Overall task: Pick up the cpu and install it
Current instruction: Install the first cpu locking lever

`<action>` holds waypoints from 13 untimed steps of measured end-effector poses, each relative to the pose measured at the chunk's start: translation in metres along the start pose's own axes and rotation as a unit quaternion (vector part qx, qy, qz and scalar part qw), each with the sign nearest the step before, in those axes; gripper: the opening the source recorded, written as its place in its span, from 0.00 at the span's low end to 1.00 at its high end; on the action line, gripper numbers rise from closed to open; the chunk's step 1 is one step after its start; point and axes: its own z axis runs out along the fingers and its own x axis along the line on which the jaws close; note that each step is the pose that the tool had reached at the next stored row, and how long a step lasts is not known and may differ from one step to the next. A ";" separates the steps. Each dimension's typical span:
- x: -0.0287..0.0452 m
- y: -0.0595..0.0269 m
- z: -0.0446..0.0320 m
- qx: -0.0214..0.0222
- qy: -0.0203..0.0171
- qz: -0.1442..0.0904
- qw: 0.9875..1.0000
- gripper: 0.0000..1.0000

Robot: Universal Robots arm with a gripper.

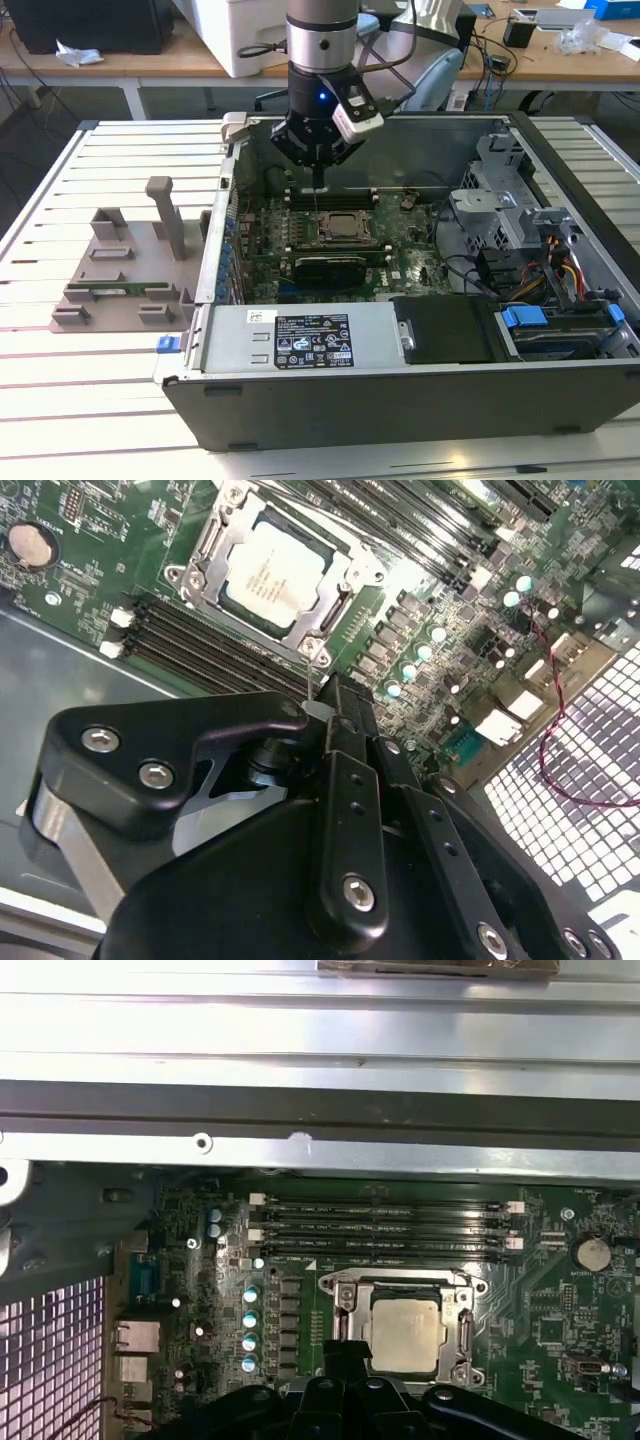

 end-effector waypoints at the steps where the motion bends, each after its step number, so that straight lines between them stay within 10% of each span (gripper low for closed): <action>1: 0.0010 0.0012 0.0015 0.000 0.000 0.000 1.000 0.11; 13: 0.0052 0.0214 0.0111 0.000 0.000 0.000 1.000 0.11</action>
